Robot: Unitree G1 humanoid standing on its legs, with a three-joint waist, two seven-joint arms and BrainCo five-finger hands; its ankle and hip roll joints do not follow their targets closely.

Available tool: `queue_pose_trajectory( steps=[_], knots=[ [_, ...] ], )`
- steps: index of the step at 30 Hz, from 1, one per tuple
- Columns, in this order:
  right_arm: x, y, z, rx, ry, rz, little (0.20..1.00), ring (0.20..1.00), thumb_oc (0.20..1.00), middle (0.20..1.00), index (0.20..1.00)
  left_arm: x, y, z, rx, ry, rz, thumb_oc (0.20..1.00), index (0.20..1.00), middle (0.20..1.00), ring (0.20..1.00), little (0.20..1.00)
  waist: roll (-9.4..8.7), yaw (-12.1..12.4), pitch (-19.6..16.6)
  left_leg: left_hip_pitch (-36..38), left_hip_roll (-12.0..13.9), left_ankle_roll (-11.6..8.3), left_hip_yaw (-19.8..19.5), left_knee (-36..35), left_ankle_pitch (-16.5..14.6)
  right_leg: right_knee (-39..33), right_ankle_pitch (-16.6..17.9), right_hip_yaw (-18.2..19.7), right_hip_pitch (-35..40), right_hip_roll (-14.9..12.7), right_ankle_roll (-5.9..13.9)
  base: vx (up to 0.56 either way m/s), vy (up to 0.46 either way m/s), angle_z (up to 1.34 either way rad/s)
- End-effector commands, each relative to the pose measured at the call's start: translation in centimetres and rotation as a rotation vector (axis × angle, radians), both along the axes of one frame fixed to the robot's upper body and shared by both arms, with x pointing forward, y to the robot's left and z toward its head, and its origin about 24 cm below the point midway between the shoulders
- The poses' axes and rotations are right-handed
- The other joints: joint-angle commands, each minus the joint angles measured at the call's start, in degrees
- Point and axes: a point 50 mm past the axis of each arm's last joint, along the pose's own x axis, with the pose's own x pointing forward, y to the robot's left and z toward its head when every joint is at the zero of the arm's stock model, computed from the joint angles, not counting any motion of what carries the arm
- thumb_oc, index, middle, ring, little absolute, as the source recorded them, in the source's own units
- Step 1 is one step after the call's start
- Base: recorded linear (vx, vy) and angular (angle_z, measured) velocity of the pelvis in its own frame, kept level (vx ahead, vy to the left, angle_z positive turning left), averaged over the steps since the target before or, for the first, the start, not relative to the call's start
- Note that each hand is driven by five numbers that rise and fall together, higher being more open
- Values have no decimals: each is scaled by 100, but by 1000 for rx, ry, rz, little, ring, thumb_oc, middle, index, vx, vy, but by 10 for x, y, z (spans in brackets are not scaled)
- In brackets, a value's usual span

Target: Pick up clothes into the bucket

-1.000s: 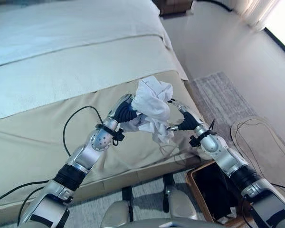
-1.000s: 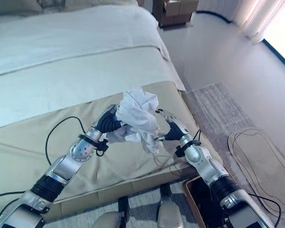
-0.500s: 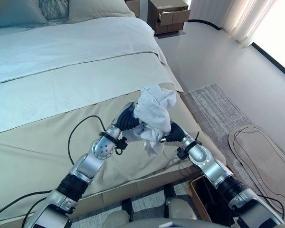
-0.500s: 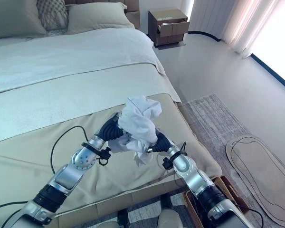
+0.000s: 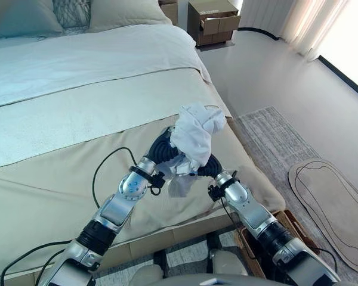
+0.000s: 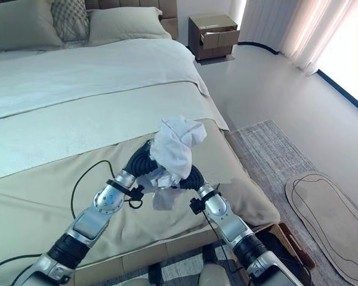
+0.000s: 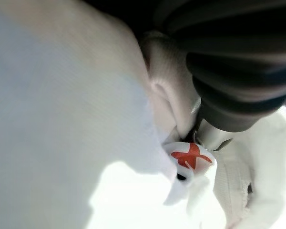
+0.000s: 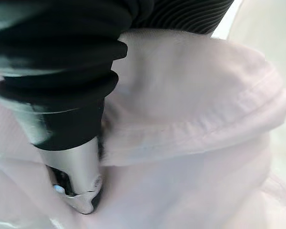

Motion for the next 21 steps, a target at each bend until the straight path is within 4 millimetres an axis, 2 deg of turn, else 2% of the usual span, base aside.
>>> queue_pose_trajectory(
  steps=[1,2,3,4,5,9,21],
  knots=[
    [0,59,41,212,-105,226,1000,1000,1000,1000,1000,-10,-34,26,-191,-49,-188,200,200,200,200,200,-80,195,-235,-239,-157,212,-56,465,-393,524,-409,-86,127,-443,508,0,0,0],
    [1,60,41,216,-108,228,1000,1000,1000,1000,1000,-9,-34,27,-191,-51,-188,200,200,200,200,200,-85,190,-222,-237,-156,212,-60,468,-398,522,-411,-92,134,-442,508,0,0,0],
    [9,53,16,194,32,146,1000,1000,1000,1000,1000,-8,-30,27,-185,-30,-198,200,200,200,200,200,-83,216,-210,-250,-159,192,-64,480,-387,524,-401,-96,135,-444,509,0,0,0],
    [7,45,25,227,6,149,884,884,884,884,884,-9,-23,29,-230,-28,-181,200,200,200,200,200,-99,210,-211,-248,-151,186,-52,469,-376,524,-405,-91,125,-439,512,-12,3,5],
    [6,41,22,238,30,157,200,200,200,200,200,-12,-25,30,-233,-25,-198,200,200,200,200,200,-102,206,-219,-230,-151,190,-51,454,-379,523,-405,-95,129,-440,514,4,0,10],
    [4,41,14,258,59,144,200,200,200,200,200,-10,-33,20,-225,14,-212,200,200,200,200,200,-122,198,-260,-200,-161,195,-65,430,-383,509,-419,-112,177,-444,516,20,1,11],
    [-3,9,-8,267,118,12,200,200,200,200,200,-9,-12,12,-198,13,-117,200,200,200,200,200,-133,192,-306,-133,-181,207,-54,413,-404,501,-415,-133,245,-474,533,2,2,1]
  ],
)
